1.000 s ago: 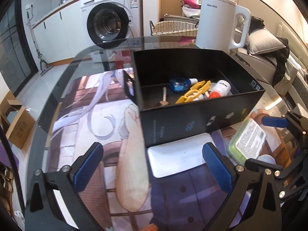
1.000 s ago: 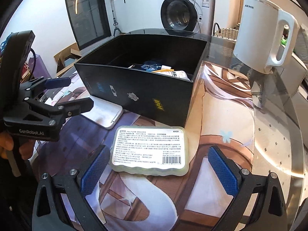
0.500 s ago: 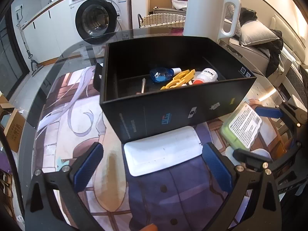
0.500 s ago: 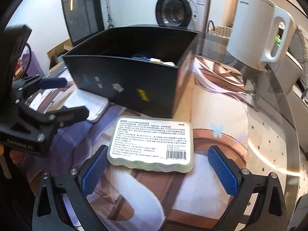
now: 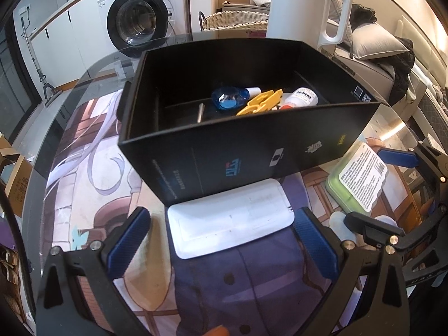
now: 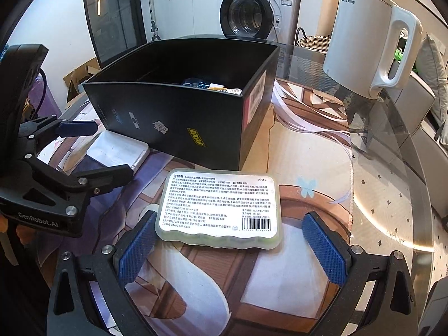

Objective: Organize rigid objects
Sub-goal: 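Lower the right gripper over the green tin while the left approaches the white power bank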

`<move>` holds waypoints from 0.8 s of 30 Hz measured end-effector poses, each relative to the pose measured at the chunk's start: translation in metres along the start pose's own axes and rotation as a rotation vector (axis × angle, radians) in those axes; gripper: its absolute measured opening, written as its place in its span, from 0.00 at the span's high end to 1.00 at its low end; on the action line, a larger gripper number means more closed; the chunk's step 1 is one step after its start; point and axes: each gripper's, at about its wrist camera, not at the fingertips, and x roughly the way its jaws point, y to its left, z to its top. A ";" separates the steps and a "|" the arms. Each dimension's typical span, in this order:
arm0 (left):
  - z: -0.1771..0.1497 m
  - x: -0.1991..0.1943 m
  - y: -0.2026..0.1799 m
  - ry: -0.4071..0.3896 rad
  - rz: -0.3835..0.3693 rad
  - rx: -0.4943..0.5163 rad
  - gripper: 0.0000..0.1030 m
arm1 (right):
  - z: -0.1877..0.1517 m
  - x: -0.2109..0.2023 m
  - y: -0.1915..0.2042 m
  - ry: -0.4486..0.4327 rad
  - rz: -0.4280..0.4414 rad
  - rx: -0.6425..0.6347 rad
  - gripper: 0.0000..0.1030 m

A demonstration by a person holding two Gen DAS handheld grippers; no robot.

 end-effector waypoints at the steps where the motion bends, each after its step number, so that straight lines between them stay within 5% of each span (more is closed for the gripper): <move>1: 0.000 0.002 0.000 0.003 -0.001 -0.001 0.00 | 0.000 0.000 0.000 0.000 0.000 0.000 0.01; 24: -0.006 0.001 0.002 -0.025 -0.002 -0.010 0.00 | 0.001 0.001 -0.002 -0.007 -0.007 0.006 0.01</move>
